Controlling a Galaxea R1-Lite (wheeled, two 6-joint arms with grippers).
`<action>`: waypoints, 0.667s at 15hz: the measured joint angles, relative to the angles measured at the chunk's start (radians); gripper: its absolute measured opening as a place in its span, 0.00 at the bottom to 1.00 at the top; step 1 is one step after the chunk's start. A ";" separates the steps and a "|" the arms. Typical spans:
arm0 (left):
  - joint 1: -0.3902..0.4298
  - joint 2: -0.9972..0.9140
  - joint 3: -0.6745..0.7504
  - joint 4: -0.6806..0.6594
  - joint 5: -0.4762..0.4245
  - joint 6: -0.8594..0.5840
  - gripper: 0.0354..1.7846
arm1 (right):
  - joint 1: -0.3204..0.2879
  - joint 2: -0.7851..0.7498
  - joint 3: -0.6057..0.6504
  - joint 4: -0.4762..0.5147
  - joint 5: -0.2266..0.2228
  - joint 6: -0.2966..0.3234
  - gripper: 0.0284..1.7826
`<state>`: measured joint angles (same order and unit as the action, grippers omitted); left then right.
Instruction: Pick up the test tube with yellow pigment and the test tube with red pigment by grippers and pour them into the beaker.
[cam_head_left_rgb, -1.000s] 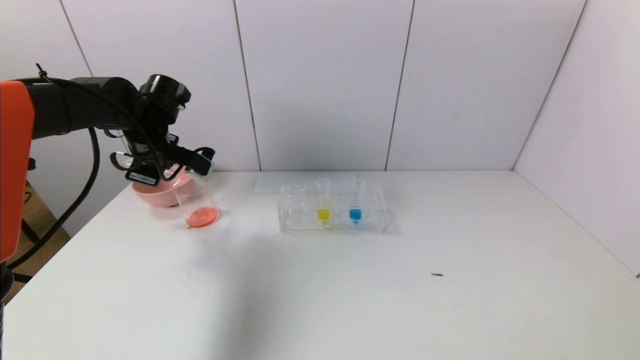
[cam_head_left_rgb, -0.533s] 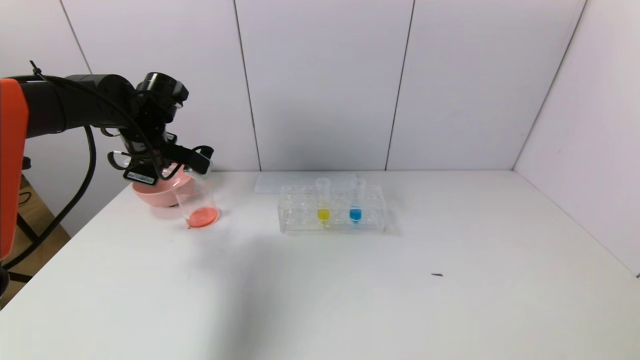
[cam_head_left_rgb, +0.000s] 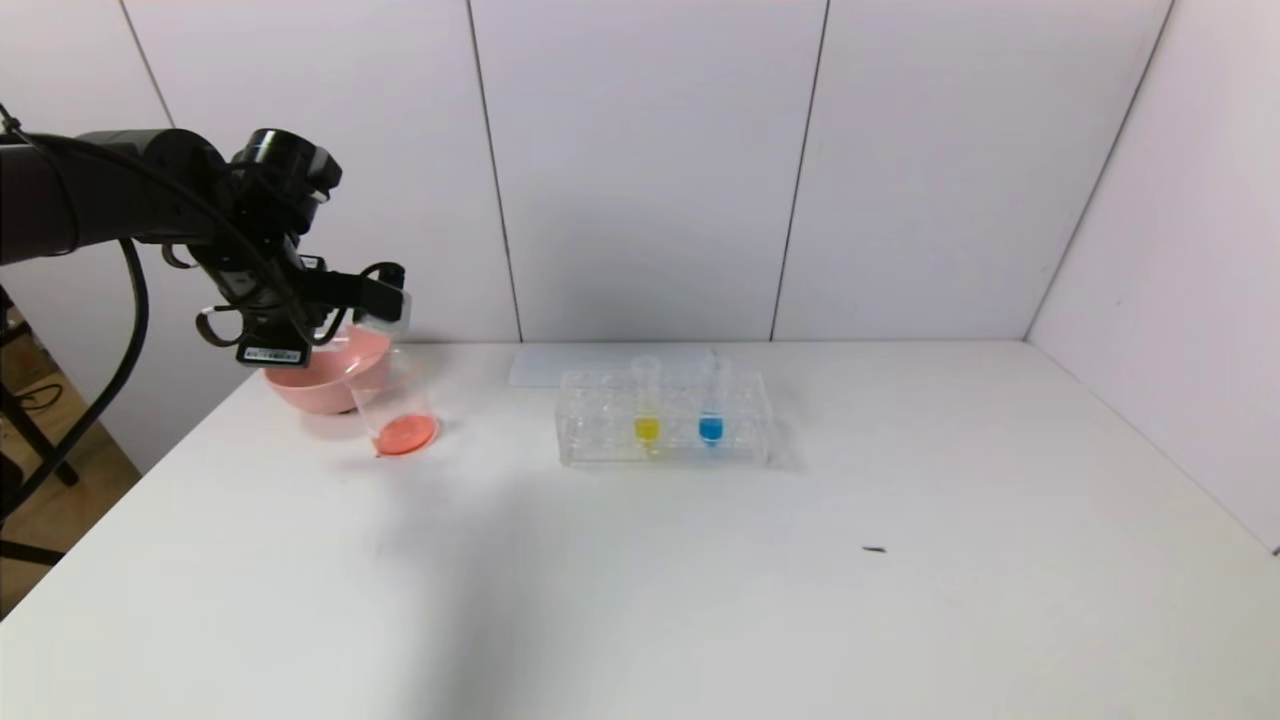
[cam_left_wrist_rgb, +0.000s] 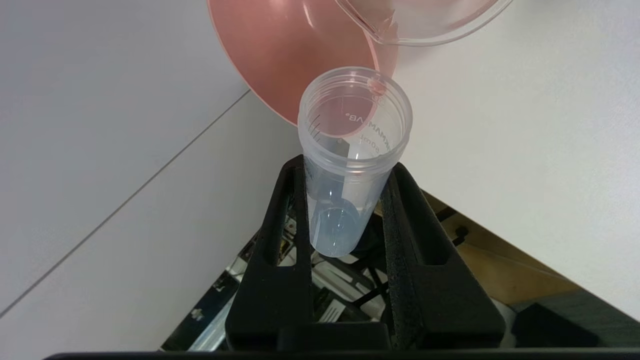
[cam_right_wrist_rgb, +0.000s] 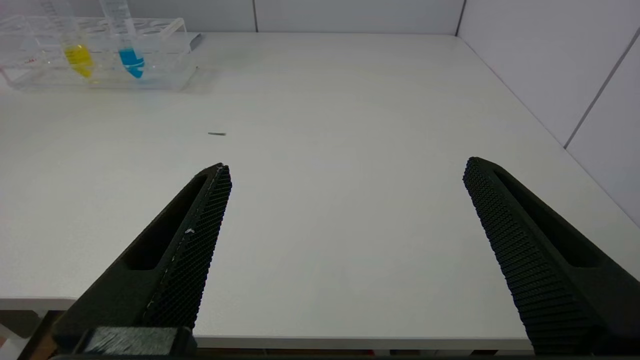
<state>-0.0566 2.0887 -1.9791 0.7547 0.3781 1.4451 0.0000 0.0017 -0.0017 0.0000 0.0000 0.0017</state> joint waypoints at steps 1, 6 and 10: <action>0.004 -0.007 0.000 0.003 -0.019 -0.034 0.23 | 0.000 0.000 0.000 0.000 0.000 0.000 0.95; 0.021 -0.034 0.001 0.021 -0.132 -0.226 0.23 | 0.000 0.000 0.000 0.000 0.000 0.000 0.95; 0.033 -0.061 0.003 0.023 -0.204 -0.334 0.23 | 0.000 0.000 0.000 0.000 0.000 0.000 0.95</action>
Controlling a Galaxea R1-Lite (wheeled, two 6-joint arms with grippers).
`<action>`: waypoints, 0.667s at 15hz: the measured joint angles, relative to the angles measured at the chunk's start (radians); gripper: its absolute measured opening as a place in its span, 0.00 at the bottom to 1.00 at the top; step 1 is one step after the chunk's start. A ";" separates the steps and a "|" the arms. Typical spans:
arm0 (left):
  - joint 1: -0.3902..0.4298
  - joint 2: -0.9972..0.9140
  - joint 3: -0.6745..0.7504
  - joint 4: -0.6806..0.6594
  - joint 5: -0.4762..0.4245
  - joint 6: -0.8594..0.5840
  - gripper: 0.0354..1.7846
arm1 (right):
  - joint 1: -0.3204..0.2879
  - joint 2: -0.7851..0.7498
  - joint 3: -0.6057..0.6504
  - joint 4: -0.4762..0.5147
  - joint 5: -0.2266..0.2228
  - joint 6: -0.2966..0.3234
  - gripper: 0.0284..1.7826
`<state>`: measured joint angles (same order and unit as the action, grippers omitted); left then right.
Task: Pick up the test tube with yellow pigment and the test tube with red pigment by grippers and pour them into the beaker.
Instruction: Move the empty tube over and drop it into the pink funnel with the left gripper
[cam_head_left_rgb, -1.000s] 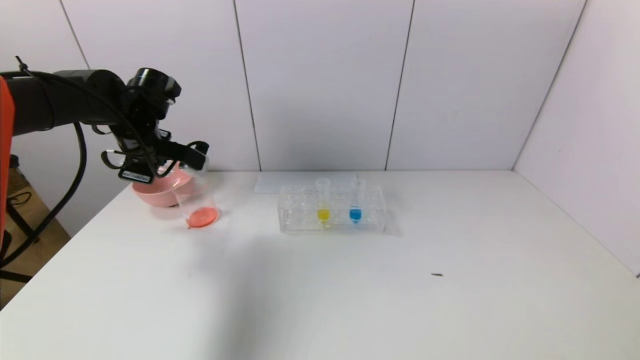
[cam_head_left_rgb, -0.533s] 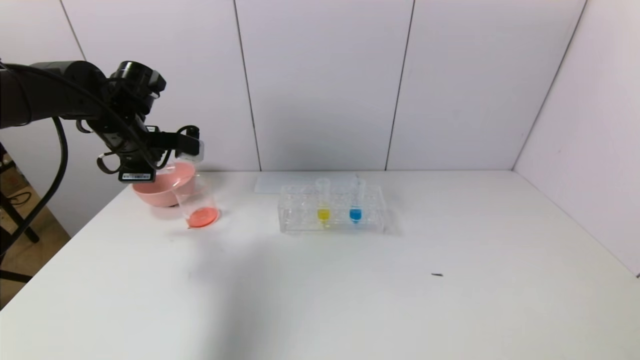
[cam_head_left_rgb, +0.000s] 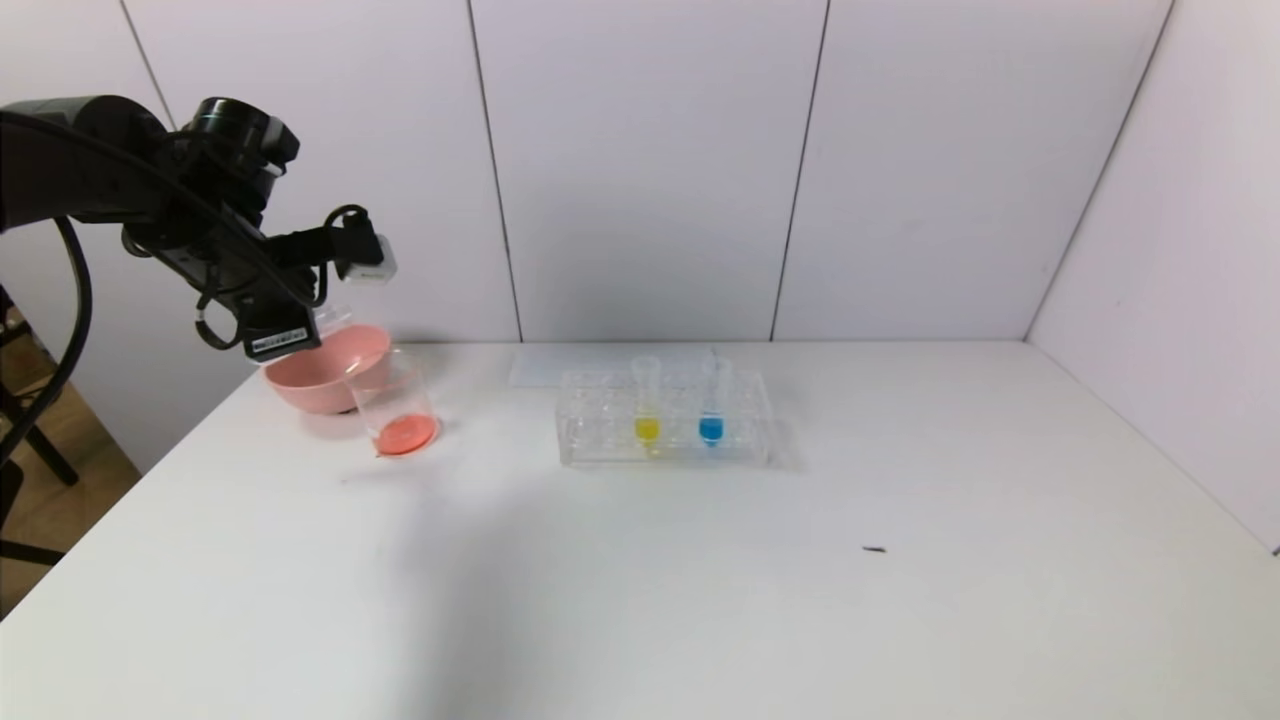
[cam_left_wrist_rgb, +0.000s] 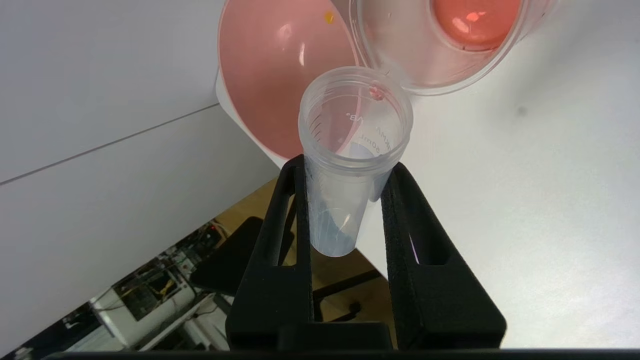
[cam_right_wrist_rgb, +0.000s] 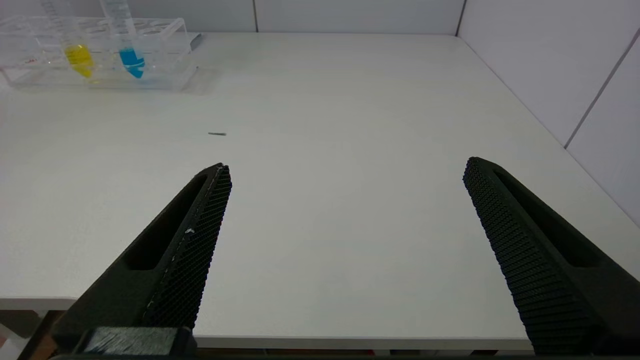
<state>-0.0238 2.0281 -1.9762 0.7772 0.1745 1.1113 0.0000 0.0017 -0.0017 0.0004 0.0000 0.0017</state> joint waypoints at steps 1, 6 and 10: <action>0.004 -0.006 0.003 0.000 -0.024 -0.044 0.23 | 0.000 0.000 0.000 0.000 0.000 0.000 0.95; 0.031 -0.032 0.032 -0.016 -0.104 -0.184 0.23 | 0.000 0.000 0.000 0.000 0.000 0.000 0.95; 0.036 -0.042 0.054 -0.075 -0.134 -0.386 0.23 | 0.000 0.000 0.000 0.000 0.000 0.000 0.95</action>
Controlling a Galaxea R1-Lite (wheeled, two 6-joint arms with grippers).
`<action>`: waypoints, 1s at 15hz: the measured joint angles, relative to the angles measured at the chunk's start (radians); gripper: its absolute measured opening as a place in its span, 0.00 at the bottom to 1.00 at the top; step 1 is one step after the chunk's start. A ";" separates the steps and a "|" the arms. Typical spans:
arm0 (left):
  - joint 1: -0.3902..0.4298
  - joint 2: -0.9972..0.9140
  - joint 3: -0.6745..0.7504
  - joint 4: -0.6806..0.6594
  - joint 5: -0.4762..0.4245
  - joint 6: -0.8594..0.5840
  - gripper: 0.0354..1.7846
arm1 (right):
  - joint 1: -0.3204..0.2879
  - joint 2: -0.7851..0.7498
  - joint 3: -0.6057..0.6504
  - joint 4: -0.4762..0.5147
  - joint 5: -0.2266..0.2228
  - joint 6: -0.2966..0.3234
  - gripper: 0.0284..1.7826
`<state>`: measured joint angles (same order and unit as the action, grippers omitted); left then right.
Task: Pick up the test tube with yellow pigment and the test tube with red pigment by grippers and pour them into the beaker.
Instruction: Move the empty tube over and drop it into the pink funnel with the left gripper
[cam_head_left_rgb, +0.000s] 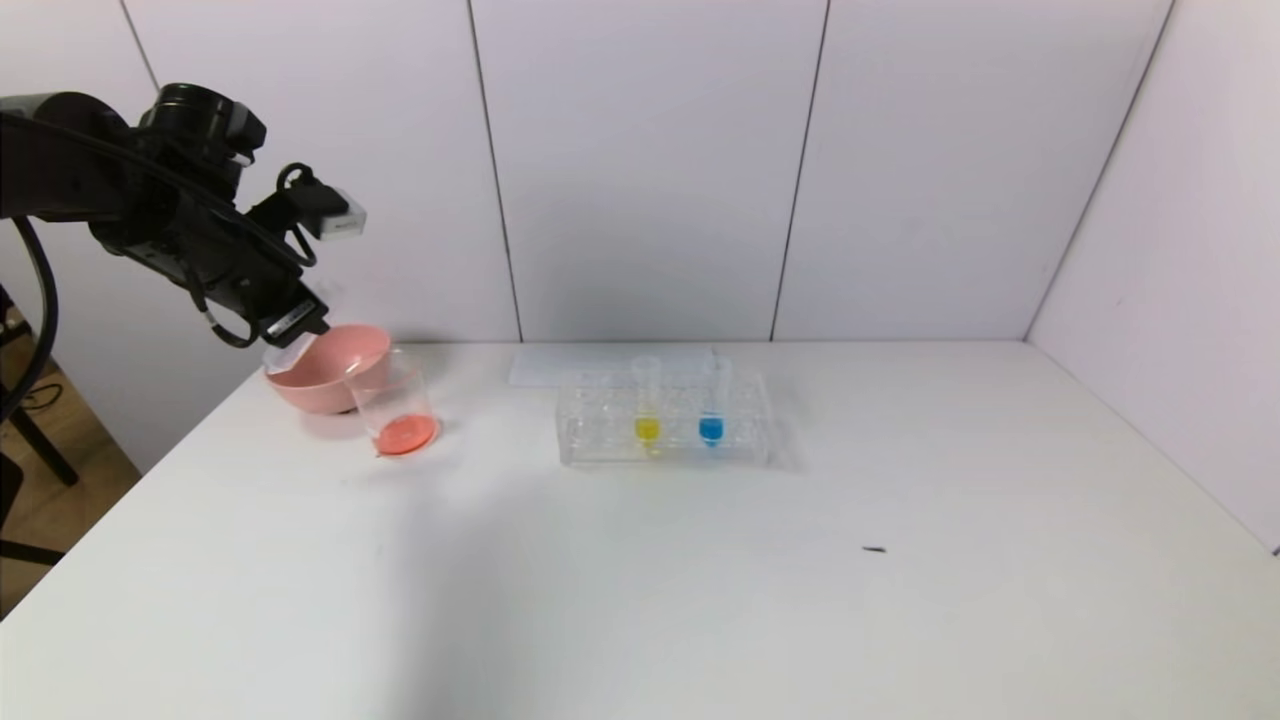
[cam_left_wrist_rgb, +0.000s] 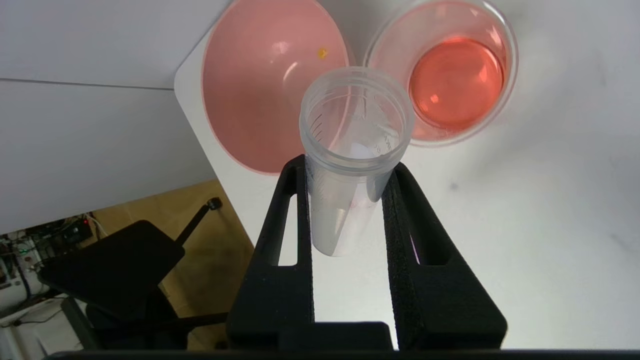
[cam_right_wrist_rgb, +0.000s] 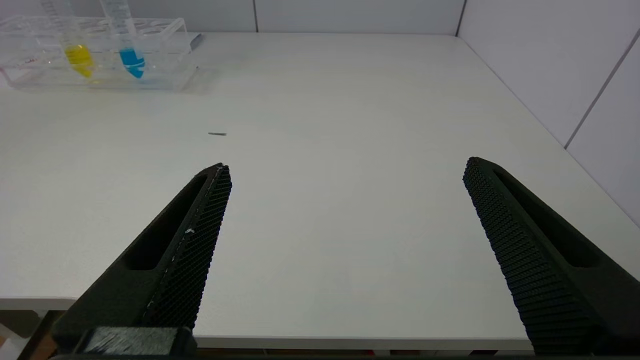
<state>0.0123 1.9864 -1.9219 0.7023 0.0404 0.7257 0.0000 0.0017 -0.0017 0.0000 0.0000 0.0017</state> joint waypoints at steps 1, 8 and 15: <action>0.000 -0.004 0.021 -0.051 -0.002 -0.042 0.23 | 0.000 0.000 0.000 0.000 0.000 0.000 0.95; 0.005 -0.037 0.196 -0.399 -0.003 -0.279 0.23 | 0.000 0.000 0.000 0.000 0.000 0.000 0.95; 0.034 -0.054 0.270 -0.547 0.033 -0.377 0.23 | 0.000 0.000 0.000 0.000 0.000 0.000 0.95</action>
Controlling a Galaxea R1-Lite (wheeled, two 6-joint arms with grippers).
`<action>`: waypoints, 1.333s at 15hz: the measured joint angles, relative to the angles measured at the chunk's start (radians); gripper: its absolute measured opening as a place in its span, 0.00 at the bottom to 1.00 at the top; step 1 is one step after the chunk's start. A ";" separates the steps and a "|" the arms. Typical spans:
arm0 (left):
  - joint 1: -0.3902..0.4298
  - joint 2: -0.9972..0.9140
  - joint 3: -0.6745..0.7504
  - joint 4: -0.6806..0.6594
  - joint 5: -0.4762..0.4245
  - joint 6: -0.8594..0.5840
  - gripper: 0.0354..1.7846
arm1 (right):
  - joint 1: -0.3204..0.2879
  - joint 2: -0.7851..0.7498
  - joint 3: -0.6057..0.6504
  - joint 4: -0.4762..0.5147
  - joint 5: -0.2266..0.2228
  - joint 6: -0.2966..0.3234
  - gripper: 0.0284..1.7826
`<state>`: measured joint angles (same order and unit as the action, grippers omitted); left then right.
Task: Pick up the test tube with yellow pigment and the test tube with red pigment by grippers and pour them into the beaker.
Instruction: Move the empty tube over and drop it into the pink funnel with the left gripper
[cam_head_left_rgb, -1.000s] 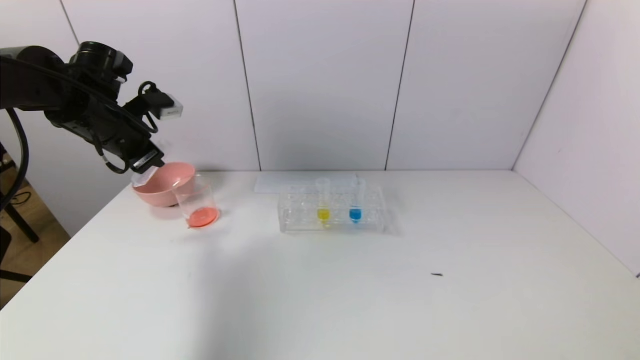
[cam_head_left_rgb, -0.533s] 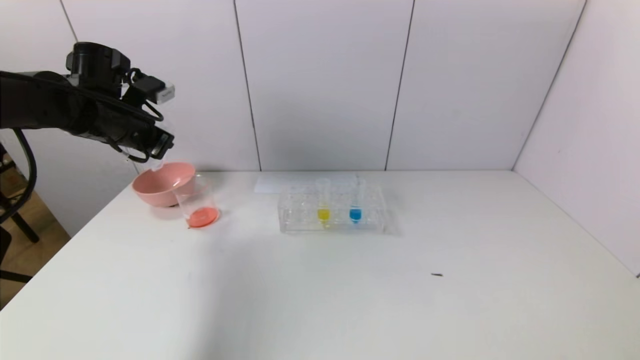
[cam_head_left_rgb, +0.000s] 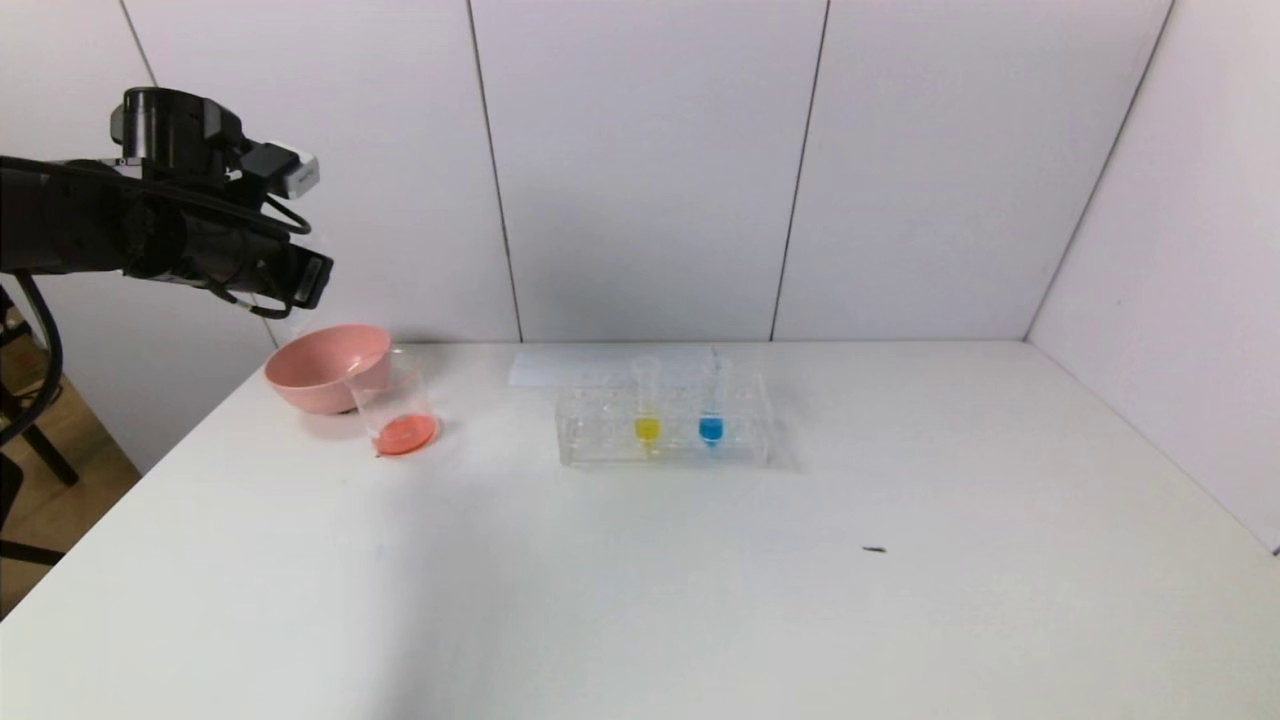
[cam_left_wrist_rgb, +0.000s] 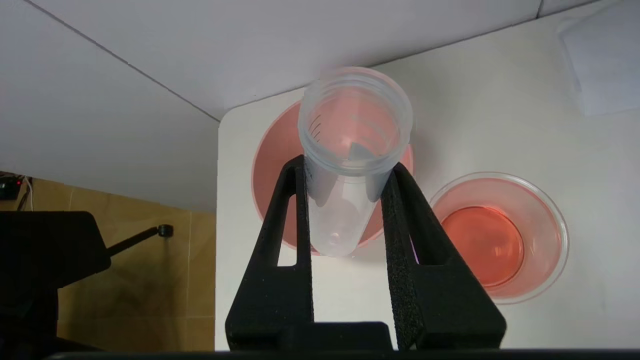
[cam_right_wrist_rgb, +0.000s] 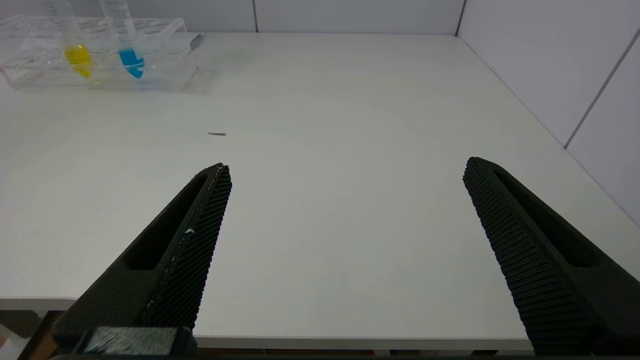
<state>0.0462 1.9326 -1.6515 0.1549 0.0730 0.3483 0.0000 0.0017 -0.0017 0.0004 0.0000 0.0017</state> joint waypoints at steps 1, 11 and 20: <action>0.004 -0.001 0.012 -0.026 0.001 -0.018 0.23 | 0.000 0.000 0.000 0.000 0.000 0.000 0.95; 0.032 0.050 0.061 -0.222 -0.008 -0.261 0.23 | 0.000 0.000 0.000 0.000 0.000 0.000 0.95; 0.056 0.140 0.053 -0.335 -0.049 -0.317 0.23 | 0.000 0.000 0.000 0.000 0.000 0.000 0.95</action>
<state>0.1023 2.0726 -1.5985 -0.1798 0.0238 0.0317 0.0000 0.0017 -0.0017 0.0004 0.0000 0.0017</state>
